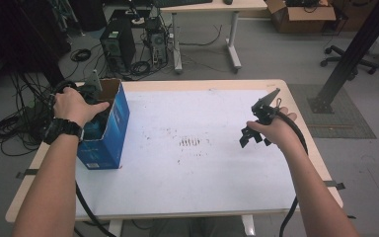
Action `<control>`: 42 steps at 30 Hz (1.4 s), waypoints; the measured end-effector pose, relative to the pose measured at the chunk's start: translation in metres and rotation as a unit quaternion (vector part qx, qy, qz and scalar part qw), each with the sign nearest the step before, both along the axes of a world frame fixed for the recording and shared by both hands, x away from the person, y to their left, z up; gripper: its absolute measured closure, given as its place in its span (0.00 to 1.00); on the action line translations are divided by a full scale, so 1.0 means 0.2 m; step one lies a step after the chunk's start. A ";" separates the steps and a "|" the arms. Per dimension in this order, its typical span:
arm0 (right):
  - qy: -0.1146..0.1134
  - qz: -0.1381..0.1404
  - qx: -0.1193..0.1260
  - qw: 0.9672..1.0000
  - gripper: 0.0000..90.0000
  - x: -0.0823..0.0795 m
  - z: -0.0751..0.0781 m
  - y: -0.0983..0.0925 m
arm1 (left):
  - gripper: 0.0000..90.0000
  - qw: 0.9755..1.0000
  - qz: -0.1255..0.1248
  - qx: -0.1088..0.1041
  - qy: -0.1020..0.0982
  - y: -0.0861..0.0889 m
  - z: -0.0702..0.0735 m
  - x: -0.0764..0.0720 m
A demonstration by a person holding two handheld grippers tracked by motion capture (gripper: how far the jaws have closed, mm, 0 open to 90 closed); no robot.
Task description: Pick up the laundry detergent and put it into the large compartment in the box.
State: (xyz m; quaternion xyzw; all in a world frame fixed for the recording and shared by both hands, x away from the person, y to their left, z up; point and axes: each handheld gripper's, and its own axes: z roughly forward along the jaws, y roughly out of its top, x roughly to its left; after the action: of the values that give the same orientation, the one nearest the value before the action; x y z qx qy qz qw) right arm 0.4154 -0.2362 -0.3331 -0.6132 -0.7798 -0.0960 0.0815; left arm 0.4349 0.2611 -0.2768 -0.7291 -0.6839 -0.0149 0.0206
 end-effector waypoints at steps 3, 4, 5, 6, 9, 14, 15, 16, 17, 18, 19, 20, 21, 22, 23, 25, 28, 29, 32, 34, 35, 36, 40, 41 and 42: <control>0.000 0.000 0.000 1.000 0.07 0.00 0.00 0.00 | 0.37 1.000 -0.002 -0.001 -0.005 0.00 0.03 0.00; 0.000 0.000 0.000 1.000 0.07 0.00 0.00 0.00 | 0.37 1.000 -0.003 0.000 -0.010 -0.01 0.06 -0.01; 0.001 -0.001 0.000 1.000 0.07 0.00 0.00 0.00 | 0.37 1.000 -0.005 0.002 -0.010 -0.01 0.07 -0.01; 0.000 0.000 0.000 1.000 0.07 -0.01 0.00 -0.01 | 0.37 1.000 -0.005 0.004 -0.012 -0.01 0.09 -0.01; -0.001 0.000 0.002 1.000 0.07 -0.01 0.01 -0.01 | 0.37 1.000 -0.004 0.006 -0.017 -0.01 0.12 -0.02; -0.003 -0.002 0.005 1.000 0.07 -0.02 0.01 -0.02 | 0.37 0.999 -0.011 0.013 -0.033 -0.04 0.23 -0.03; -0.003 -0.002 0.004 1.000 0.07 -0.02 0.01 -0.02 | 0.37 0.999 -0.013 0.015 -0.037 -0.04 0.25 -0.03; -0.003 -0.002 0.004 1.000 0.07 -0.02 0.01 -0.02 | 0.37 0.999 -0.013 0.015 -0.037 -0.04 0.25 -0.03; -0.003 -0.002 0.004 1.000 0.07 -0.02 0.02 -0.03 | 0.37 0.999 -0.012 0.015 -0.040 -0.05 0.27 -0.04; -0.003 -0.002 0.004 1.000 0.07 -0.02 0.02 -0.03 | 0.37 0.999 -0.015 0.017 -0.044 -0.06 0.30 -0.04; -0.004 -0.003 0.004 1.000 0.07 -0.02 0.02 -0.03 | 0.37 0.999 -0.015 0.017 -0.046 -0.07 0.31 -0.04; -0.004 -0.002 0.004 1.000 0.07 -0.02 0.02 -0.03 | 0.36 0.998 -0.018 0.018 -0.050 -0.09 0.33 -0.04; -0.003 -0.003 0.006 1.000 0.07 -0.02 0.02 -0.02 | 0.36 0.998 -0.020 0.018 -0.052 -0.10 0.35 -0.05; -0.005 -0.001 0.008 1.000 0.07 -0.02 0.03 -0.02 | 0.36 0.998 -0.023 0.019 -0.054 -0.11 0.36 -0.05; -0.005 -0.001 0.008 1.000 0.07 -0.02 0.03 -0.02 | 0.36 0.998 -0.025 0.020 -0.056 -0.13 0.38 -0.05; -0.005 -0.003 0.007 1.000 0.07 -0.03 0.04 -0.03 | 0.36 0.997 -0.032 0.021 -0.062 -0.19 0.42 -0.05; -0.007 -0.003 0.007 1.000 0.07 -0.03 0.04 -0.03 | 0.35 0.997 -0.040 0.017 -0.067 -0.23 0.44 -0.05; -0.008 -0.002 0.007 1.000 0.07 -0.03 0.05 -0.03 | 0.35 0.997 -0.044 0.017 -0.068 -0.26 0.45 -0.05; -0.010 -0.002 0.009 1.000 0.07 -0.04 0.06 -0.04 | 0.35 0.996 -0.053 0.013 -0.070 -0.33 0.46 -0.05; -0.011 -0.001 0.009 1.000 0.07 -0.04 0.06 -0.04 | 0.35 0.996 -0.062 0.009 -0.068 -0.38 0.46 -0.05; -0.011 0.000 0.009 1.000 0.07 -0.04 0.06 -0.04 | 0.34 0.996 -0.065 0.008 -0.069 -0.40 0.46 -0.05; -0.010 0.000 0.010 1.000 0.07 -0.04 0.06 -0.04 | 0.34 0.995 -0.071 0.007 -0.067 -0.45 0.45 -0.05; -0.010 0.001 0.011 1.000 0.07 -0.04 0.05 -0.05 | 0.32 0.995 -0.081 0.003 -0.065 -0.53 0.42 -0.04; -0.010 0.001 0.012 1.000 0.07 -0.05 0.05 -0.05 | 0.30 0.994 -0.085 0.002 -0.064 -0.55 0.42 -0.04; -0.010 0.001 0.013 1.000 0.07 -0.05 0.05 -0.05 | 0.30 0.994 -0.089 -0.001 -0.062 -0.58 0.41 -0.04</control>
State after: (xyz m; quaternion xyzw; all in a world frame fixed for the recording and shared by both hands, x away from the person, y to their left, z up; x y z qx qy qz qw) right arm 0.4054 -0.2464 -0.3232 -0.6100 -0.7802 -0.1116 0.0817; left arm 0.4266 0.1457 -0.1954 -0.7847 -0.6164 -0.0611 -0.0238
